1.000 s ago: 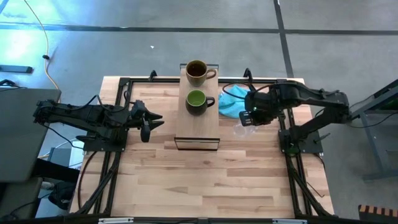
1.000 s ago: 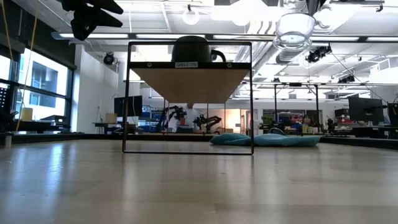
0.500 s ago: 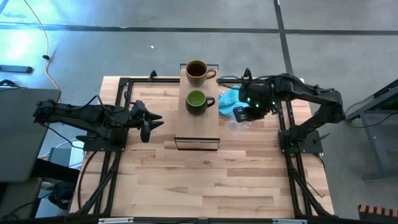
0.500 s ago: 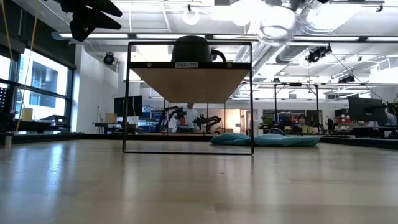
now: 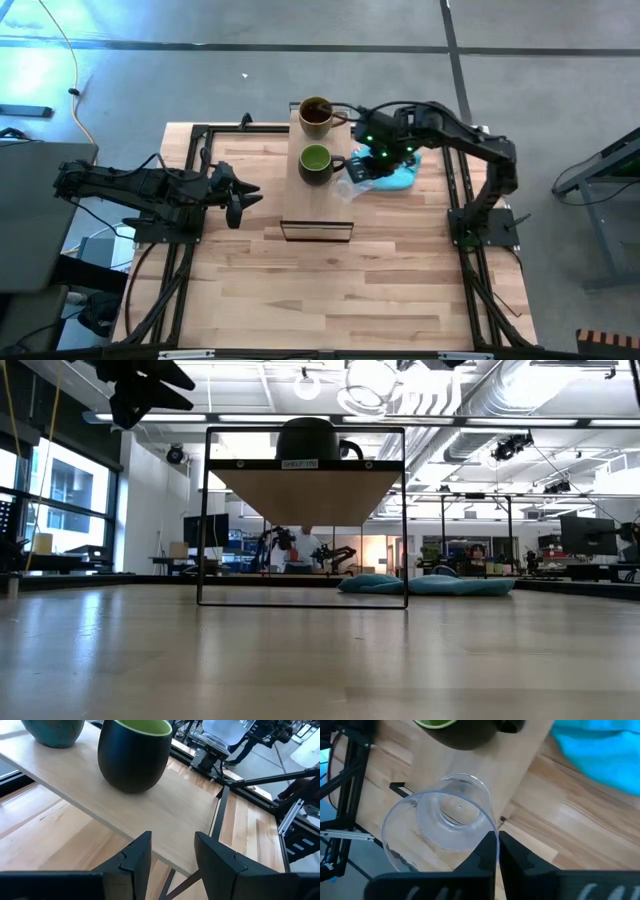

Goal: Stack small to large cups/mugs on shelf
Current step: Put the transparent mug on the shelf

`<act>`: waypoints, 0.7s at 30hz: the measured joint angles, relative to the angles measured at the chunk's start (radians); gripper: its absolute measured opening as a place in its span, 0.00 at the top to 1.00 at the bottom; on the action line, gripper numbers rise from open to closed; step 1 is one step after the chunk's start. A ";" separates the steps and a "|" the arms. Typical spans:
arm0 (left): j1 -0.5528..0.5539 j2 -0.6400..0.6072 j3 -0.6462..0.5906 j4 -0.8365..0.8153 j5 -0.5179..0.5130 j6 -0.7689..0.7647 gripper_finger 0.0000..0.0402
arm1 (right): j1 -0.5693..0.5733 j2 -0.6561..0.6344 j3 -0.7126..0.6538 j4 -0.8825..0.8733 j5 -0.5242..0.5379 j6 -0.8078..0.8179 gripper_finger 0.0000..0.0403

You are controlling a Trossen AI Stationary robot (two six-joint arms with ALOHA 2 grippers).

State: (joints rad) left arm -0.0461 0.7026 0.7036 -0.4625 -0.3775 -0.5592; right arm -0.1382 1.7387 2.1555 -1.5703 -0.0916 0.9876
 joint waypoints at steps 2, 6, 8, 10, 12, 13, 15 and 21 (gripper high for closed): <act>0.000 0.000 0.000 -0.013 0.000 -0.003 0.66 | 0.001 0.026 0.021 0.000 -0.007 -0.002 1.00; 0.000 0.000 0.000 -0.024 0.000 -0.004 0.66 | 0.007 0.064 0.030 -0.001 -0.023 -0.002 1.00; 0.000 0.000 0.000 -0.030 0.000 -0.004 0.66 | 0.010 0.074 0.029 -0.001 -0.024 0.001 1.00; 0.000 0.000 0.000 -0.038 0.000 -0.004 0.66 | 0.015 0.082 0.029 -0.001 -0.024 0.012 1.00; 0.000 0.000 0.000 -0.042 0.000 -0.004 0.66 | 0.016 0.089 0.029 -0.001 -0.024 0.025 1.00; 0.000 0.000 0.000 -0.043 0.000 -0.004 0.66 | 0.018 0.092 0.029 -0.001 -0.024 0.027 1.00; 0.000 0.000 0.000 -0.043 0.000 -0.004 0.66 | 0.023 0.100 0.029 -0.001 -0.025 0.033 1.00; 0.000 0.000 0.000 -0.043 -0.032 0.001 0.66 | 0.035 0.128 0.029 0.001 -0.038 0.033 1.00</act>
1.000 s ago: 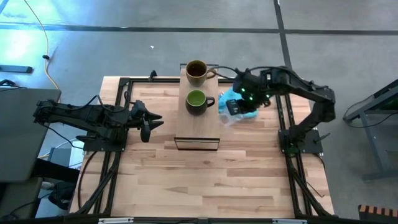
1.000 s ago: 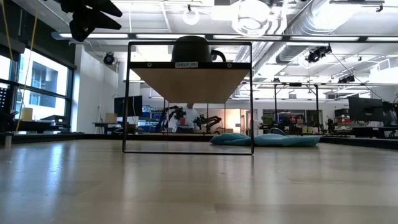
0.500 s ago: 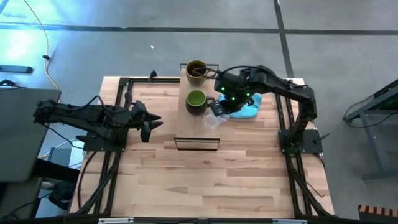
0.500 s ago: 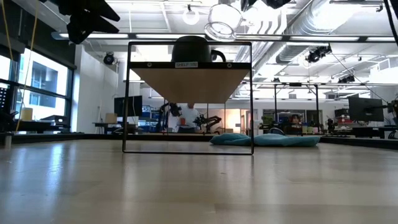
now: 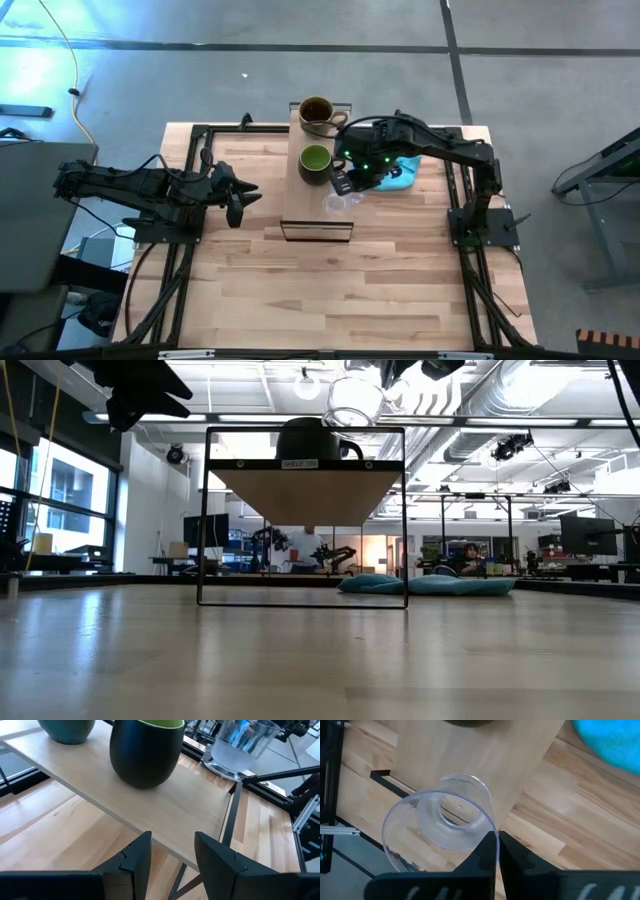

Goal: Stack small to large cups/mugs on shelf
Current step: Put the transparent mug on the shelf

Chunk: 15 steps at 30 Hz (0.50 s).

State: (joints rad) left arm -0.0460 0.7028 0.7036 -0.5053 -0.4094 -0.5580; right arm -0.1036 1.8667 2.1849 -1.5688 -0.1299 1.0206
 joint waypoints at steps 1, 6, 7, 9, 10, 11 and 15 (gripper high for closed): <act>0.000 0.000 0.000 0.000 -0.003 0.000 0.66 | 0.000 0.001 0.000 0.001 -0.001 0.000 1.00; 0.000 0.000 0.000 0.000 -0.004 0.001 0.66 | 0.000 0.001 0.001 0.035 -0.003 -0.001 1.00; 0.000 0.000 0.000 0.000 -0.004 0.001 0.66 | 0.000 0.001 0.001 0.039 -0.006 -0.007 1.00; 0.000 0.000 0.000 0.000 -0.005 0.001 0.66 | 0.000 0.001 0.001 0.049 -0.014 -0.013 1.00; 0.000 0.000 0.000 0.000 -0.009 0.001 0.66 | 0.000 0.005 0.002 0.060 -0.014 -0.017 1.00; 0.000 0.000 0.000 0.000 -0.014 0.001 0.66 | 0.002 0.008 0.003 0.072 -0.015 -0.023 1.00; 0.000 0.000 0.000 0.001 -0.022 0.003 0.66 | 0.006 0.018 0.003 0.080 -0.033 -0.035 1.00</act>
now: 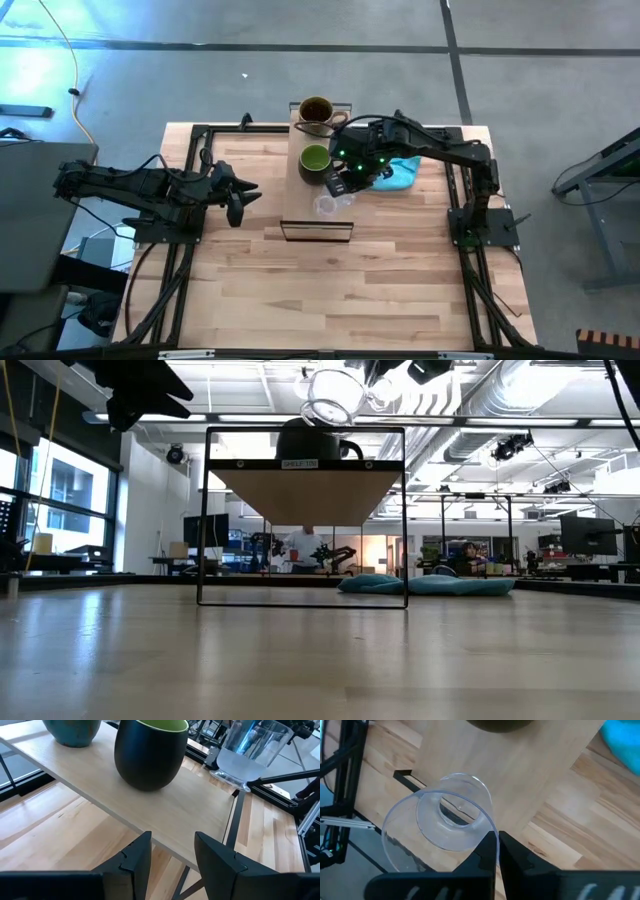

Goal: Stack small to large cups/mugs on shelf
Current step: Put the transparent mug on the shelf

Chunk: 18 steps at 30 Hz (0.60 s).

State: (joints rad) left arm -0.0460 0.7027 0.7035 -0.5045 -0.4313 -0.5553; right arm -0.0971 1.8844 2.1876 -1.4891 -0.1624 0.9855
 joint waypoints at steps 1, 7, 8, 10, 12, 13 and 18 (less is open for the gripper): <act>0.000 0.000 0.000 0.000 0.000 0.000 0.66 | 0.000 0.003 0.000 -0.001 -0.002 -0.002 1.00; 0.000 0.000 0.000 0.002 0.000 0.000 0.66 | 0.000 0.016 0.000 0.018 -0.006 -0.018 1.00; 0.000 0.000 0.000 0.002 0.000 0.000 0.66 | 0.000 0.016 0.001 0.024 -0.007 -0.018 1.00; 0.000 0.000 0.000 0.002 0.000 0.000 0.66 | 0.000 0.024 0.013 0.015 -0.007 -0.020 1.00; 0.000 0.000 0.000 0.002 0.000 0.000 0.66 | 0.000 0.038 0.043 0.016 -0.006 -0.027 1.00; 0.000 0.000 0.000 0.001 -0.001 0.000 0.66 | 0.000 0.049 0.062 0.009 -0.004 -0.035 1.00; 0.000 0.000 0.000 0.000 -0.007 0.000 0.66 | -0.001 0.131 0.171 -0.045 -0.003 -0.078 1.00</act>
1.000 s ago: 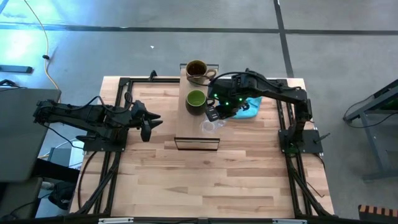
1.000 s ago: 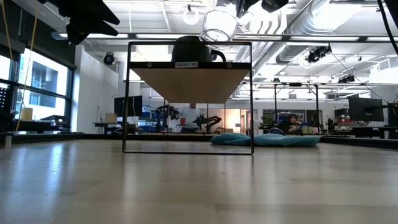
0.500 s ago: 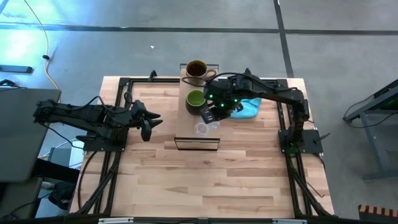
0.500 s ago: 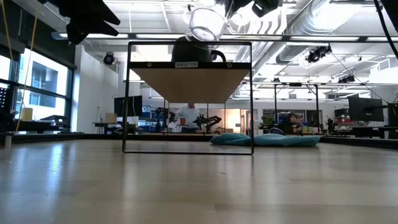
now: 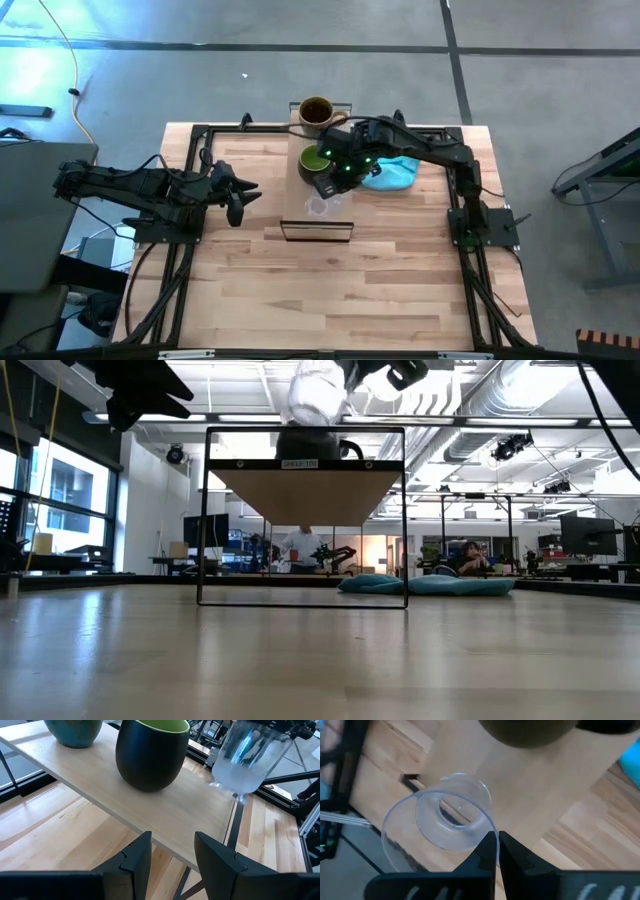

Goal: Stack small to large cups/mugs on shelf
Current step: Put the transparent mug on the shelf

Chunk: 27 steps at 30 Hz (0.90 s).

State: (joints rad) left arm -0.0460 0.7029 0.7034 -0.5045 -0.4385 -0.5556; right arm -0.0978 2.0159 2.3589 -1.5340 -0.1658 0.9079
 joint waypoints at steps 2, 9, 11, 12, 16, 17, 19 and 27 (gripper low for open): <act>0.000 0.000 0.000 0.000 0.000 0.000 0.66 | -0.003 0.005 -0.024 -0.014 -0.012 0.000 1.00; 0.000 0.000 0.000 -0.020 0.000 -0.003 0.66 | -0.007 0.007 -0.002 -0.032 0.006 0.008 1.00; 0.000 0.000 0.000 -0.023 0.000 -0.003 0.66 | -0.013 0.003 -0.002 -0.038 0.007 0.010 1.00; 0.000 0.000 0.000 -0.023 0.000 -0.002 0.66 | -0.013 0.004 -0.002 -0.037 0.007 0.010 1.00; 0.000 0.000 0.000 -0.023 0.000 -0.002 0.66 | -0.013 0.004 -0.003 -0.037 0.008 0.010 1.00; 0.000 0.000 0.000 -0.023 0.000 -0.002 0.66 | -0.012 0.004 -0.003 -0.036 0.008 0.010 1.00; 0.000 0.000 0.000 -0.023 0.000 -0.002 0.66 | -0.007 0.004 -0.003 -0.033 0.008 0.010 1.00; 0.000 0.000 0.000 -0.023 0.000 -0.003 0.66 | 0.009 0.004 -0.003 -0.026 0.040 -0.001 1.00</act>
State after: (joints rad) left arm -0.0460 0.7025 0.7036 -0.5270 -0.4389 -0.5591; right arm -0.0891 2.0197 2.3554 -1.5597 -0.1253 0.9070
